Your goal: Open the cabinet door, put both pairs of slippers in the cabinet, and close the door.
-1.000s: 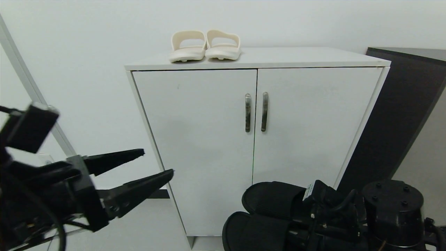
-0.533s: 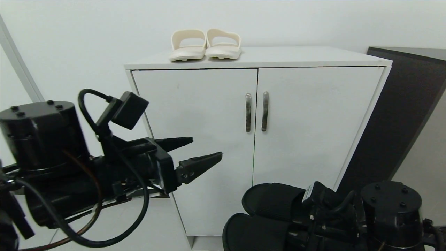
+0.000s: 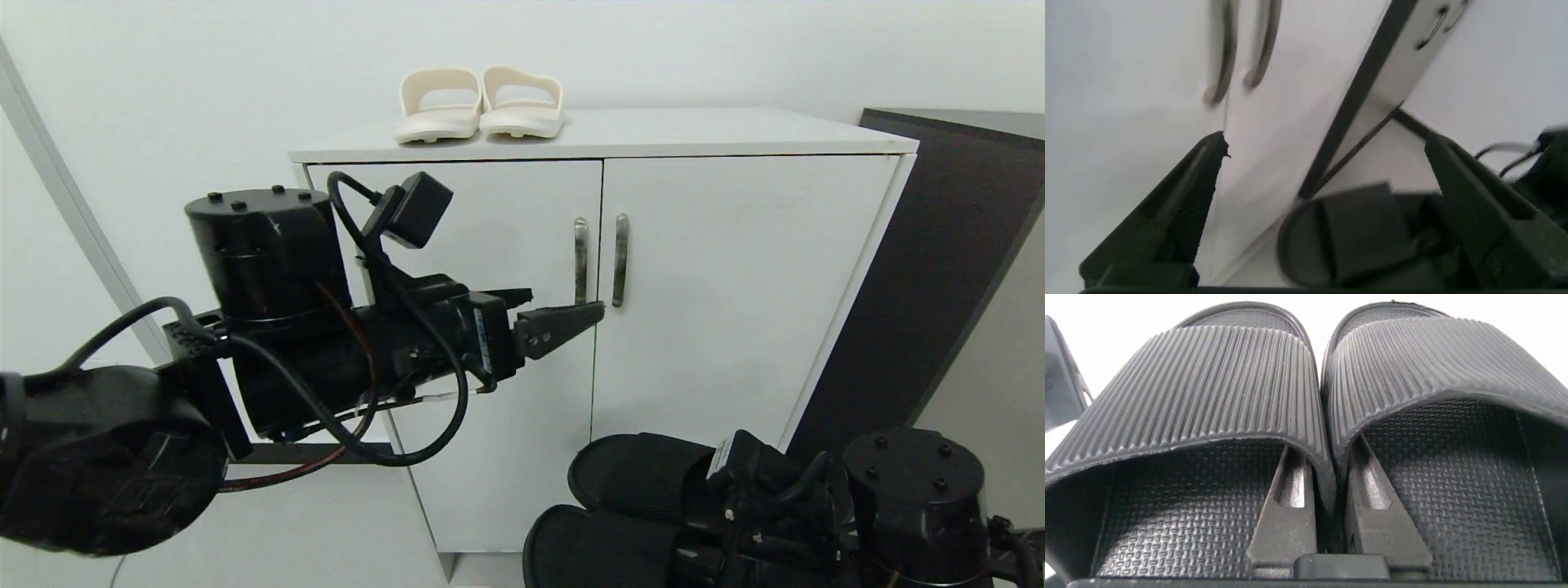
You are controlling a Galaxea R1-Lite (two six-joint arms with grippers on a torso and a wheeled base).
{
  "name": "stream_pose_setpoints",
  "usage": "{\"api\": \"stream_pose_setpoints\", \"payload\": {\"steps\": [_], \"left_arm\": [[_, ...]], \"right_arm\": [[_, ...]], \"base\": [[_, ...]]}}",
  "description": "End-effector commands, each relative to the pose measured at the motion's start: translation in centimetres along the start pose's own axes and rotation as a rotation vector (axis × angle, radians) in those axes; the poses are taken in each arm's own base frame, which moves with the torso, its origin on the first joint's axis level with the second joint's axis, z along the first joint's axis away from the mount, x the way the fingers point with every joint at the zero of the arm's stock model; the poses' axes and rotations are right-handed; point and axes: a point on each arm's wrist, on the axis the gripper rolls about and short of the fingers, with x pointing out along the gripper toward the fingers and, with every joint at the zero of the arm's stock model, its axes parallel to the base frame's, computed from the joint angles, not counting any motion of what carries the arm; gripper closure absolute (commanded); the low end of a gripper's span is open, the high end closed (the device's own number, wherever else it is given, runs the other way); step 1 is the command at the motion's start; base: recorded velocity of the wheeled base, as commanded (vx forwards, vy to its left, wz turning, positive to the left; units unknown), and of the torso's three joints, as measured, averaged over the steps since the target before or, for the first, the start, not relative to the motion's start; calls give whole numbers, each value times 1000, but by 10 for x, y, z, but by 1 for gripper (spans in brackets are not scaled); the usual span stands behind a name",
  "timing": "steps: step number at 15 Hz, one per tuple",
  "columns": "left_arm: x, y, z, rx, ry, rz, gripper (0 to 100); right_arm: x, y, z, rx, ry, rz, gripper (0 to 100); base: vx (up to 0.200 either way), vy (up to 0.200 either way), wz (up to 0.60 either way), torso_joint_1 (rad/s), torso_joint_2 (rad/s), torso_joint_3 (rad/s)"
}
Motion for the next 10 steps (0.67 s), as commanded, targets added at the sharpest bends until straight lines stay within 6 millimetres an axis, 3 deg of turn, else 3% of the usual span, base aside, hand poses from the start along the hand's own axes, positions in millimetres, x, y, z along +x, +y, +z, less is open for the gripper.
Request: {"api": "stream_pose_setpoints", "payload": {"steps": [1, 5, 10], "left_arm": [[17, -6, 9, -27, -1, -53, 0], [41, -7, 30, -35, 37, -124, 0], [82, 8, 28, -50, 37, -124, 0]], "right_arm": [[1, 0, -2, 0, 9, 2, 100], [2, 1, -2, -1, 10, 5, 100], [2, 0, -2, 2, 12, 4, 100]], "base": [[0, 0, 0, 0, 0, 0], [0, 0, 0, 0, 0, 0], [0, 0, 0, 0, 0, 0]]}}
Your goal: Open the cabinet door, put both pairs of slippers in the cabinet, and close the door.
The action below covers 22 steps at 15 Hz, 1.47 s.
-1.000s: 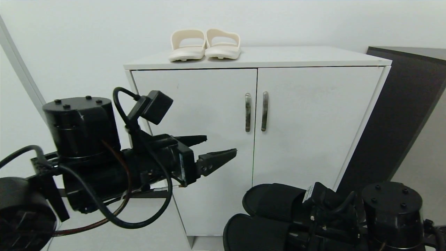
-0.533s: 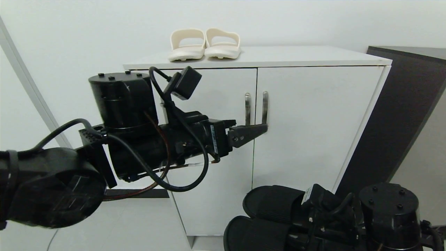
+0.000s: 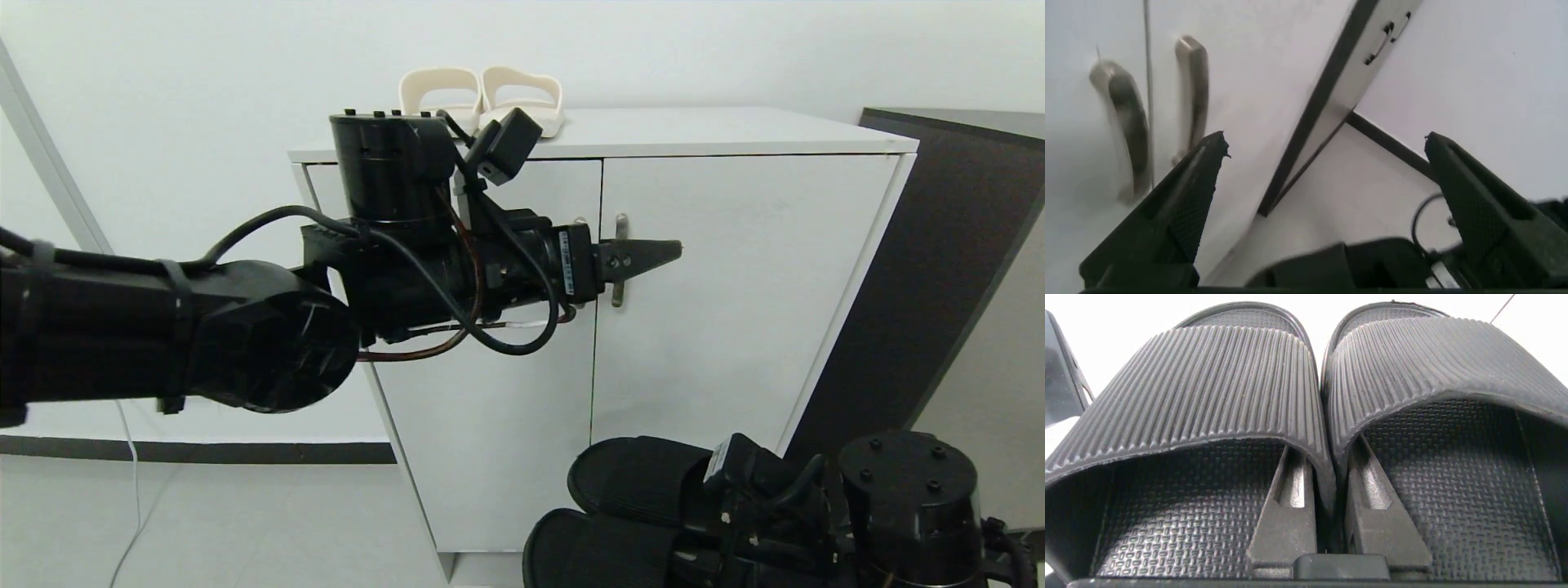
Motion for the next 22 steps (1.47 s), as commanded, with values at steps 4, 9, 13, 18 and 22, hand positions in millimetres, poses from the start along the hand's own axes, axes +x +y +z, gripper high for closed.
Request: {"api": "stream_pose_setpoints", "payload": {"steps": [4, 9, 13, 18, 22], "left_arm": [[25, 15, -4, -2, -9, 40, 0], [33, 21, -5, 3, -34, 121, 0], [42, 22, -8, -6, -8, 118, 0], [45, 21, -9, -8, 0, 113, 100], [41, 18, -9, -10, 5, 115, 100]], "right_arm": [[2, 0, -1, 1, 9, 1, 100], [4, 0, -2, 2, 15, 1, 100], [4, 0, -3, 2, 16, 1, 100], [4, 0, -4, 0, 21, 3, 100], [3, 1, -7, 3, 33, 11, 100]], "base": [[0, 0, 0, 0, 0, 0], [0, 0, 0, 0, 0, 0], [0, 0, 0, 0, 0, 0], [0, 0, 0, 0, 0, 0], [0, 0, 0, 0, 0, 0]]}}
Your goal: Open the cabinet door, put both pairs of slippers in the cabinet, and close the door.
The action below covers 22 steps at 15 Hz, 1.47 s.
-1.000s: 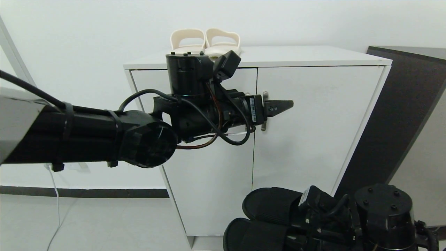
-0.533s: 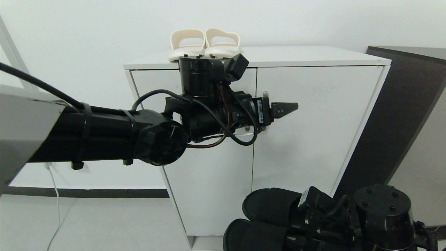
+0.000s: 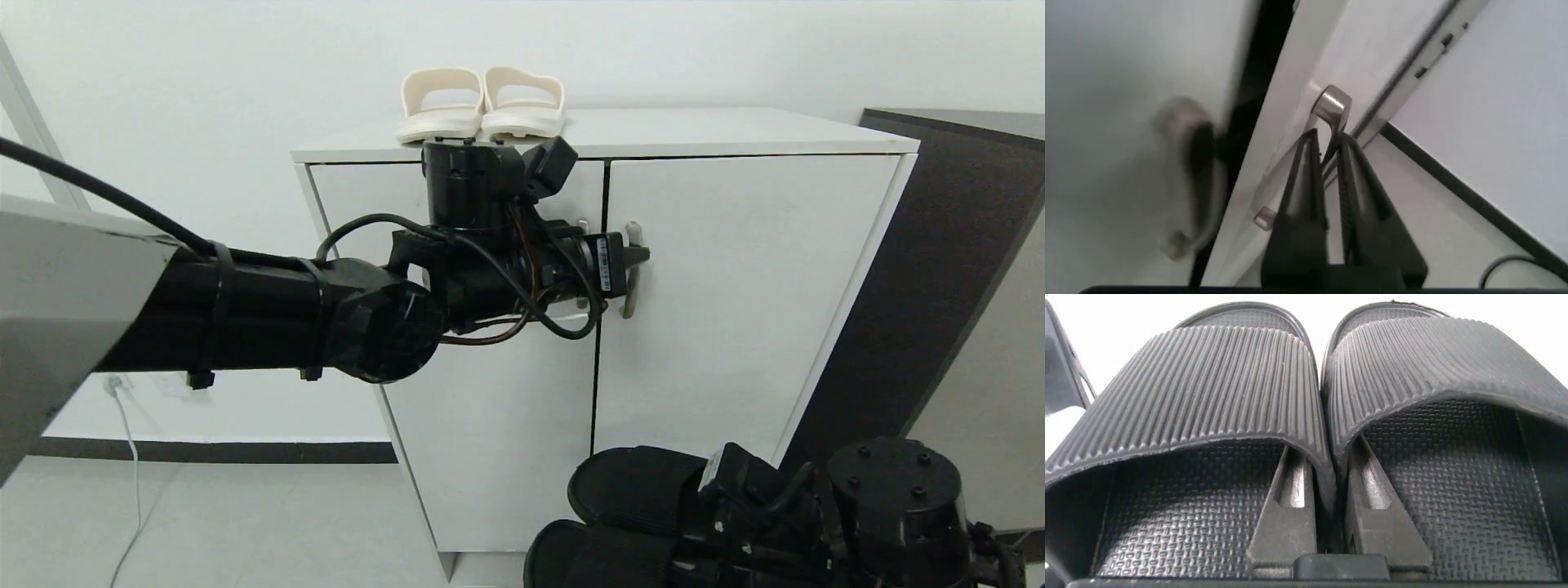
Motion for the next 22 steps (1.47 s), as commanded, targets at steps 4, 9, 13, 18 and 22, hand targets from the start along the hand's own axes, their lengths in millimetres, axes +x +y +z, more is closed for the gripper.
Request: {"api": "stream_pose_setpoints", "payload": {"steps": [4, 9, 13, 18, 22], "left_arm": [[-30, -24, -8, -6, 35, -30, 100], [-66, -40, -4, -1, 23, -43, 100], [-84, -42, 0, -4, 8, -36, 100], [-62, -6, -1, -18, 11, 43, 100], [-41, 6, 4, -17, -10, 54, 100]], "right_arm": [[-8, 6, -5, -5, 4, 84, 100], [-8, 6, -5, -5, 2, 90, 100], [-8, 9, -5, -27, 4, 100, 100], [-9, 9, -8, -45, 15, 97, 100], [-9, 10, -8, -46, 15, 101, 100]], "base": [[0, 0, 0, 0, 0, 0], [0, 0, 0, 0, 0, 0], [0, 0, 0, 0, 0, 0], [0, 0, 0, 0, 0, 0], [0, 0, 0, 0, 0, 0]]}}
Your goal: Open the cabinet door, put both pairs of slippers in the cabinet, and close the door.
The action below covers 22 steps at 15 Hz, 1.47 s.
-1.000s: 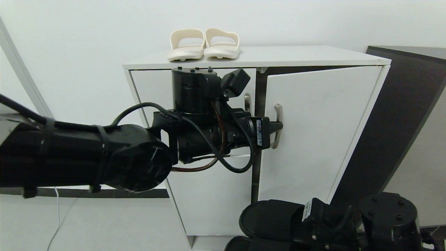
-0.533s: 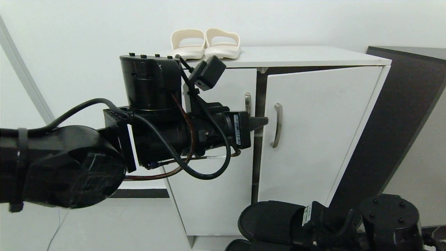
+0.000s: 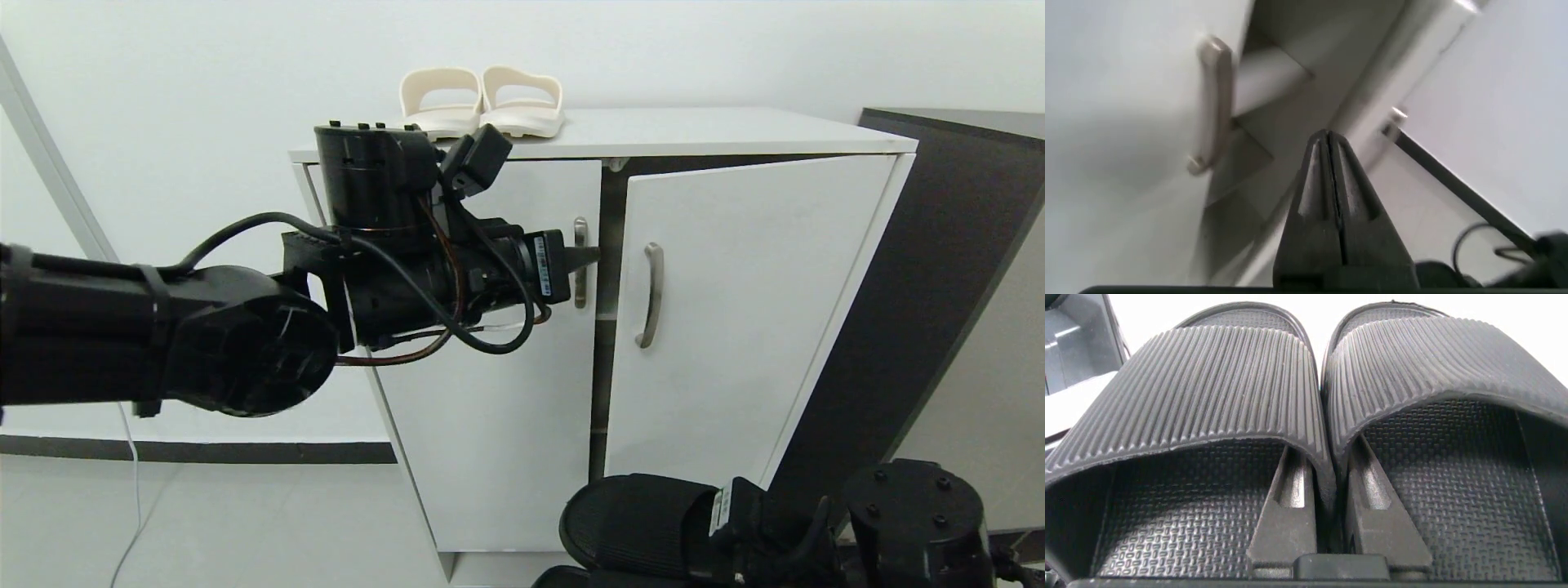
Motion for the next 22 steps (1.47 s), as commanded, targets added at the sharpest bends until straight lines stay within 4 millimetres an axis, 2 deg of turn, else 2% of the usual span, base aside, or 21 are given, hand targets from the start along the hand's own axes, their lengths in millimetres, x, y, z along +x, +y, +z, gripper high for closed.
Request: {"api": "stream_pose_setpoints", "payload": {"steps": [1, 5, 8, 10, 12, 15, 16, 19, 21, 22], "left_arm": [[22, 10, -4, -3, 5, 9, 100], [41, 16, -5, -1, 1, 4, 100], [44, 13, -8, -3, 9, -6, 100], [43, 8, -12, -5, 22, -18, 100], [38, -6, -16, -4, 40, -45, 100], [20, -43, -29, 7, 87, -135, 100], [19, -48, -29, 7, 88, -146, 100], [14, -47, -23, 13, 69, -135, 100], [-6, -39, -12, 27, 38, -101, 100], [-25, -38, -9, 48, 26, -86, 100]], "right_arm": [[0, 1, 0, -2, -1, 4, 100], [0, 2, 0, -3, 0, 7, 100], [0, 4, -2, -4, 10, 15, 100], [0, 6, -3, -7, 15, 21, 100], [0, 6, -3, -7, 16, 23, 100], [0, 7, -3, -10, 16, 28, 100], [0, 7, -3, -12, 15, 28, 100], [0, 8, -3, -13, 12, 29, 100], [0, 7, -2, -11, 11, 26, 100], [1, 7, -3, -9, 15, 24, 100]], "base": [[0, 0, 0, 0, 0, 0], [0, 0, 0, 0, 0, 0], [0, 0, 0, 0, 0, 0], [-200, 0, 0, 5, 5, 5], [-200, 0, 0, 5, 5, 2], [-200, 0, 0, 2, 4, 2], [-200, 0, 0, 2, 7, 2], [-200, 0, 0, -2, 2, 4], [0, 0, 0, 0, 0, 0], [0, 0, 0, 0, 0, 0]]}}
